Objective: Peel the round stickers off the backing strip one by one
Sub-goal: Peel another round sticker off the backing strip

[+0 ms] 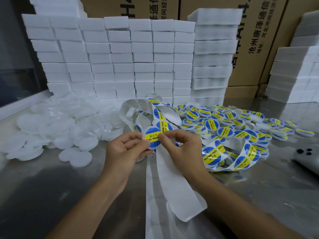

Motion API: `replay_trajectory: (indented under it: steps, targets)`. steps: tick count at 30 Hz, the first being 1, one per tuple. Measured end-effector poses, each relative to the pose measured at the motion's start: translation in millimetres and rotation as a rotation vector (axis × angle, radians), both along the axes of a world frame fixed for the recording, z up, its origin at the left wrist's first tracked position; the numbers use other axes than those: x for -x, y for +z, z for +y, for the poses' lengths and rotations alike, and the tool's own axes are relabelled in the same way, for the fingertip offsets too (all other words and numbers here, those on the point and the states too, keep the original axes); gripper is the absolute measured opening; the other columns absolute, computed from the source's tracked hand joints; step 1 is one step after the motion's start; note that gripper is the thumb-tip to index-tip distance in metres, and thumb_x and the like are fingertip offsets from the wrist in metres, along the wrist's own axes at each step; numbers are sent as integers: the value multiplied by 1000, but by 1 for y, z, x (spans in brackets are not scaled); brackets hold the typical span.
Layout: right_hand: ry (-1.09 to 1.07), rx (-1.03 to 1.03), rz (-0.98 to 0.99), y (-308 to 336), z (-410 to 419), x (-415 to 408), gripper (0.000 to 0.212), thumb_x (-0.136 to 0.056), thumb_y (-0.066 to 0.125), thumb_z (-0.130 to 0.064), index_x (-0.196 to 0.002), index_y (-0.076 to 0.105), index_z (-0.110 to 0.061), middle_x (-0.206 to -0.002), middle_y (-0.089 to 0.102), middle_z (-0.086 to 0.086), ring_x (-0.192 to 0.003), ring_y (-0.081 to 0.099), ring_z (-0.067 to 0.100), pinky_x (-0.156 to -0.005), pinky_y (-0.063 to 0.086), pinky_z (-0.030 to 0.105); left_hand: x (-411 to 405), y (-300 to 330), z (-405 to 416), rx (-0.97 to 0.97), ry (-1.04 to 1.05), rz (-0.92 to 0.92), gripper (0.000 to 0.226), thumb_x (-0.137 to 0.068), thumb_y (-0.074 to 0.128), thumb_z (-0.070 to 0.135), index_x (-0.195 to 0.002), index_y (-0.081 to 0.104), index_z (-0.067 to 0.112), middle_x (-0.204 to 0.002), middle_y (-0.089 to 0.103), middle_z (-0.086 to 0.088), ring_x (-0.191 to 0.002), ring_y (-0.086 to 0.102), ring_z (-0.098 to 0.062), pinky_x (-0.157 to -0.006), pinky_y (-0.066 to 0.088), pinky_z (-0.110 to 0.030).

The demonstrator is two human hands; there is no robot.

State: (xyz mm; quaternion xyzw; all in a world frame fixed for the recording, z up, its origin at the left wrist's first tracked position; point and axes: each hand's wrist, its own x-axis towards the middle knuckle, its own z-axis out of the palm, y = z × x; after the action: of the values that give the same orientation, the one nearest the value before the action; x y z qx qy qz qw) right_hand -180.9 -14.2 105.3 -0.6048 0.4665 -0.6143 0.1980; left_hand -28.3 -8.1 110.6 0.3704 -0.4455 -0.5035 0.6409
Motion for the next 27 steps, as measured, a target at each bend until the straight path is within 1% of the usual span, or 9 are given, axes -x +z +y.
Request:
replay_trajectory:
  steps: [5,8,10,12,15,20,22,24,27]
  targets:
    - [-40,56,-38,0,-3,1,13,-78,83,-23,-74,72,-17,-71,71,-9,-73,66,8,-76,55,30,-3,1,-1,19,-37,29,16,-78,71,-3,-91,64,1,-85,75,-16,-76,75,-26,-62,58,-24]
    - [-10,82,12,-3,-4,0,14,-81,80,-24,-92,72,-19,-78,72,-12,-80,68,4,-78,53,22,-4,2,-2,5,-76,96,31,-68,72,8,-96,64,0,-89,75,-18,-80,75,-28,-65,59,-26]
    - [14,102,76,-6,-3,-2,28,-81,80,-27,-107,71,-22,-86,72,-16,-87,67,3,-80,51,17,-4,2,-2,-10,-123,154,34,-69,69,10,-101,63,-1,-92,75,-19,-83,74,-28,-67,59,-27]
    - [13,121,130,-8,-2,-4,40,-76,82,-36,-112,70,-26,-92,71,-19,-91,66,2,-80,50,16,-4,1,-2,-20,-186,190,32,-73,65,9,-104,64,2,-96,75,-17,-88,74,-27,-69,59,-27]
    - [-1,116,132,-8,-1,-4,45,-70,85,-44,-108,69,-25,-92,71,-18,-89,66,3,-78,51,17,-6,0,-4,-35,-261,205,36,-75,61,9,-112,65,5,-104,74,-16,-96,72,-27,-71,58,-28]
    - [11,142,40,-1,-4,0,7,-89,72,-18,-93,72,-12,-80,70,-15,-75,65,1,-72,49,14,-3,-3,-4,-57,-286,224,34,-75,61,8,-109,68,8,-104,74,-14,-95,73,-27,-69,59,-29]
    - [12,147,40,2,-3,1,5,-91,69,-15,-92,71,-11,-79,69,-16,-74,65,0,-71,49,13,-3,-2,-4,-52,-297,219,35,-75,61,8,-109,68,8,-104,74,-15,-96,72,-27,-70,59,-29]
    - [11,121,46,2,-2,0,9,-86,75,-23,-91,70,-18,-74,67,-15,-73,64,4,-70,50,19,-2,-2,-3,-46,-299,210,37,-75,61,8,-112,66,7,-105,74,-15,-96,72,-27,-70,59,-29]
    - [-6,64,25,1,2,-4,34,-66,86,-48,-82,58,-34,-71,63,-17,-67,59,3,-63,47,19,0,-3,-3,-26,-297,195,42,-74,62,8,-116,63,5,-103,74,-18,-94,73,-28,-71,59,-29]
